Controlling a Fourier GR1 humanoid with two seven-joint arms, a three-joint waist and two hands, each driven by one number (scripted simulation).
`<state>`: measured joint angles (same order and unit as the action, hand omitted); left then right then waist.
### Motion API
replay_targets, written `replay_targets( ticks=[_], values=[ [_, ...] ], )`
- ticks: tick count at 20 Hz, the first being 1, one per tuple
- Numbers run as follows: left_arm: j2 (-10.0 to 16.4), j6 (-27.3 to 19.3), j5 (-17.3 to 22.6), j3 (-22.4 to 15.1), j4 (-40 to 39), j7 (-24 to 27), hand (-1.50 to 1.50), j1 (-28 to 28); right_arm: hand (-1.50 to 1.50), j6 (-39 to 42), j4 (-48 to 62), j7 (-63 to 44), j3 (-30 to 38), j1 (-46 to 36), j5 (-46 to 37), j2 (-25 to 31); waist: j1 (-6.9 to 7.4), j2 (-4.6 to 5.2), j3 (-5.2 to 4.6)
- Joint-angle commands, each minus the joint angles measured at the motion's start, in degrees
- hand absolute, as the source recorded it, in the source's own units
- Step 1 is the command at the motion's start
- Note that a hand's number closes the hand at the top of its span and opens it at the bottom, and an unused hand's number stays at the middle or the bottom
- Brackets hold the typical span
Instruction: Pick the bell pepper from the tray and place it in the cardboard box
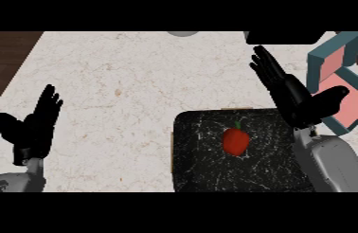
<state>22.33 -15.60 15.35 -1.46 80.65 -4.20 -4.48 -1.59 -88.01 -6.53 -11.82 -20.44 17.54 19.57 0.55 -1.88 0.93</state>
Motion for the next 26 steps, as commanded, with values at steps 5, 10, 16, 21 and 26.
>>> replay_targets(
  ticks=[5, 10, 16, 21, 26],
  values=[
    [10.1, -1.8, -11.9, 0.3, -2.0, 3.9, 0.0, 3.7, -1.5, -13.2, -6.8, -1.2, 1.4, 10.5, -5.8, -3.3, -1.96, 1.48, -0.95],
    [10.2, -0.9, -12.3, -1.3, -3.5, 0.8, 0.0, 2.9, -1.5, -11.5, -1.1, 0.6, -11.0, 16.1, -31.9, 12.2, -2.47, 1.73, -1.06],
    [8.0, -1.1, -14.1, -1.7, -4.5, 2.9, 0.0, 2.2, -1.5, -14.7, -3.9, 26.5, -2.2, 29.3, -16.8, 2.0, -1.23, 1.89, -0.85],
    [8.6, -0.1, -15.7, -1.1, -2.8, 0.4, 0.0, 0.9, -1.5, -15.5, -6.8, 19.7, -3.1, 28.5, -28.3, 8.5, -0.56, 1.81, -0.93],
    [8.5, 0.3, -15.9, -1.6, -2.6, -0.8, 0.0, 0.7, -1.5, -4.9, -12.2, 4.6, -3.6, 27.3, -32.5, 22.2, -0.41, 1.77, -1.07]
  ],
)
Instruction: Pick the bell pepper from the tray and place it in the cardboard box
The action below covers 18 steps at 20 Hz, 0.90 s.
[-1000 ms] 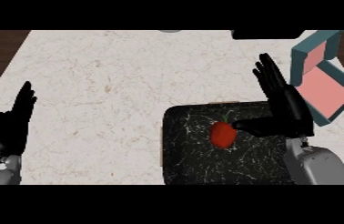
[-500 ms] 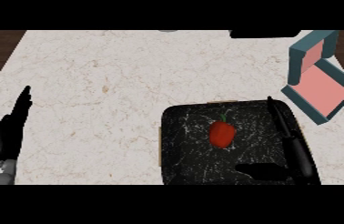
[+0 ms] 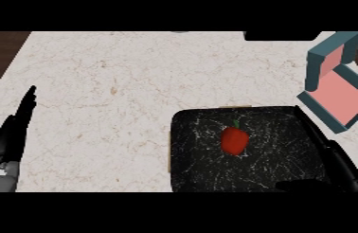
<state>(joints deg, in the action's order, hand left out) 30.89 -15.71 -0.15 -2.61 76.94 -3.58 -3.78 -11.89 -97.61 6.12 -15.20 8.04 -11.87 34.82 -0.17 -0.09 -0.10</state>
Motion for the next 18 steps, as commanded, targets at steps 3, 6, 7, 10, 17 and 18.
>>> replay_targets(
  ticks=[3, 6, 7, 10, 17, 18],
  values=[
    [-0.3, 1.1, -1.1, -0.4, -1.0, 0.8, 0.0, -0.6, -1.5, 12.2, -6.5, -18.3, -2.3, -7.6, -3.1, 8.1, 0.66, 0.13, -0.06],
    [-2.6, -1.0, -2.1, -0.6, -0.9, 1.1, 0.0, -0.5, -1.5, 17.0, -6.8, -23.1, -6.0, -8.4, -5.2, 8.6, 0.65, 0.08, -0.01],
    [-1.9, -0.3, -2.4, -0.8, -1.6, 0.9, 0.0, -1.7, -1.5, 21.3, -5.8, -28.3, -5.5, -13.9, -3.4, 9.6, 1.38, 0.28, -0.07],
    [-0.3, 2.4, -0.7, 1.2, -1.8, 0.5, 0.0, -1.6, -1.5, 26.9, -5.5, -35.1, -8.7, -18.7, -2.5, 6.2, 1.35, 0.19, 0.0],
    [-1.3, 3.9, -1.8, 3.1, -2.5, -1.7, 0.0, -3.9, -1.5, 32.9, 4.0, -40.7, -10.1, -26.9, -5.3, -3.4, 0.66, 0.15, 0.09],
    [-2.4, 2.7, -2.5, 2.2, 4.2, -3.0, 0.0, 1.0, -1.5, 34.0, 1.7, -41.2, -9.2, -25.1, -5.7, -2.6, 0.69, 0.02, 0.11]
  ],
)
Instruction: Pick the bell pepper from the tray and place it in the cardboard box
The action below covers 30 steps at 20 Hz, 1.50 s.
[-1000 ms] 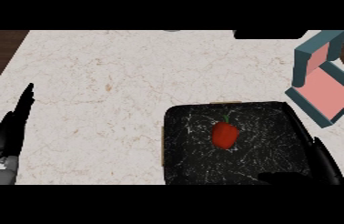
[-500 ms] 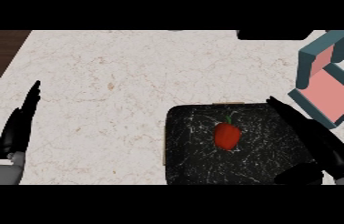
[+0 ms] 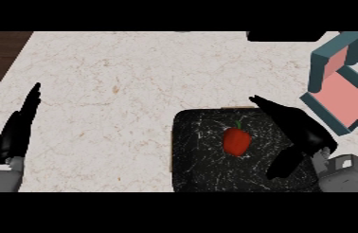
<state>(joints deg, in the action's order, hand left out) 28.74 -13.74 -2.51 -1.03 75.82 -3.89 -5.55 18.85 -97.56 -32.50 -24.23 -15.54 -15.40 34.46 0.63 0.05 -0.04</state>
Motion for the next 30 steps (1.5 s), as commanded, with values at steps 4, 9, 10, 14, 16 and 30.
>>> replay_targets(
  ticks=[4, 9, 10, 14, 16, 30],
  values=[
    [0.1, 3.0, -1.5, 3.3, 5.1, -1.8, 0.0, 2.8, -1.5, 6.5, 2.7, -2.8, 2.0, -2.1, -5.0, -6.2, -0.4, -0.1, 0.04],
    [-2.5, 2.8, -4.4, 4.8, -1.6, -0.4, 0.0, -2.1, -1.5, 8.3, 3.9, -3.0, 2.7, -1.5, -8.6, -11.2, -0.6, -0.06, 0.04],
    [-4.3, 1.4, -4.9, 3.1, 4.8, -0.5, 0.0, 4.1, -1.5, 4.2, 4.4, 0.1, -0.1, 1.5, -12.3, -12.3, -0.37, -0.11, 0.05],
    [-4.6, 2.8, -5.9, 4.5, 2.7, 0.3, 0.0, 1.9, -1.5, 5.9, 5.3, 0.8, 2.9, -1.5, -12.1, -15.8, -0.32, -0.07, 0.05],
    [-4.5, 4.7, -5.4, 6.6, -1.1, 1.1, 0.0, -0.5, -1.5, 9.6, 1.1, 2.2, 5.4, 1.0, -10.5, -14.4, -0.63, -0.07, 0.04],
    [-4.7, 7.8, -7.5, 9.6, 3.1, -2.3, 0.0, -0.1, -1.5, 16.6, 2.7, -3.5, 4.4, -0.4, -16.4, -20.8, -0.51, -0.08, 0.04]
  ],
)
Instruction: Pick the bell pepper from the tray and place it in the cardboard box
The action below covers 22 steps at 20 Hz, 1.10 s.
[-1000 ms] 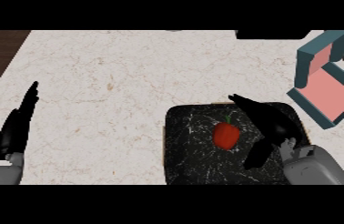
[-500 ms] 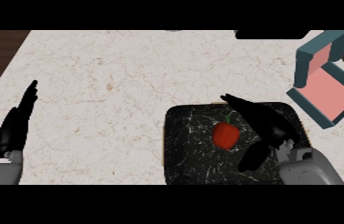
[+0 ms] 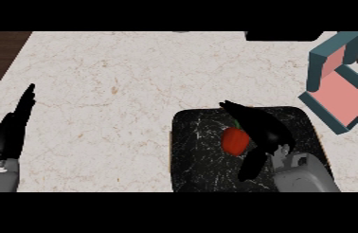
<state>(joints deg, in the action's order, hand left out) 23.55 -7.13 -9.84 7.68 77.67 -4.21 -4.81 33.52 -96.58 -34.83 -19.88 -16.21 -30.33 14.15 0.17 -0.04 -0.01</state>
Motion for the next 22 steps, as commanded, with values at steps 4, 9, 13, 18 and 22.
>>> replay_targets(
  ticks=[4, 9, 13, 18, 22],
  values=[
    [-1.8, -0.5, -2.5, 0.4, 2.6, -2.6, 0.0, -0.4, -1.5, 3.1, 1.6, -5.4, -1.1, 0.8, -3.4, -4.5, -0.06, -0.01, 0.01],
    [-1.2, 1.7, -2.0, 1.8, 0.5, -1.7, 0.0, -1.8, 1.5, -7.5, 9.0, 2.9, -3.8, 1.2, -13.2, -4.8, -0.08, 0.04, 0.02],
    [-1.6, 2.4, -0.8, 2.7, -0.8, 1.5, 0.0, 0.2, 1.5, -17.5, 16.7, 11.7, -1.9, -1.9, -18.8, -2.0, 0.25, 0.17, 0.03],
    [-3.0, 1.0, -3.8, 1.1, 1.9, -1.5, 0.0, 0.0, 1.5, -17.7, 11.9, 9.5, -2.4, -1.3, -23.5, -1.6, 0.0, -0.01, 0.02],
    [-3.3, -0.5, -3.6, 2.4, -2.0, -0.9, 0.0, -1.9, 1.5, -19.2, 7.6, 22.3, 9.2, 3.6, -17.7, 14.9, -2.38, 0.05, 0.11]
  ],
)
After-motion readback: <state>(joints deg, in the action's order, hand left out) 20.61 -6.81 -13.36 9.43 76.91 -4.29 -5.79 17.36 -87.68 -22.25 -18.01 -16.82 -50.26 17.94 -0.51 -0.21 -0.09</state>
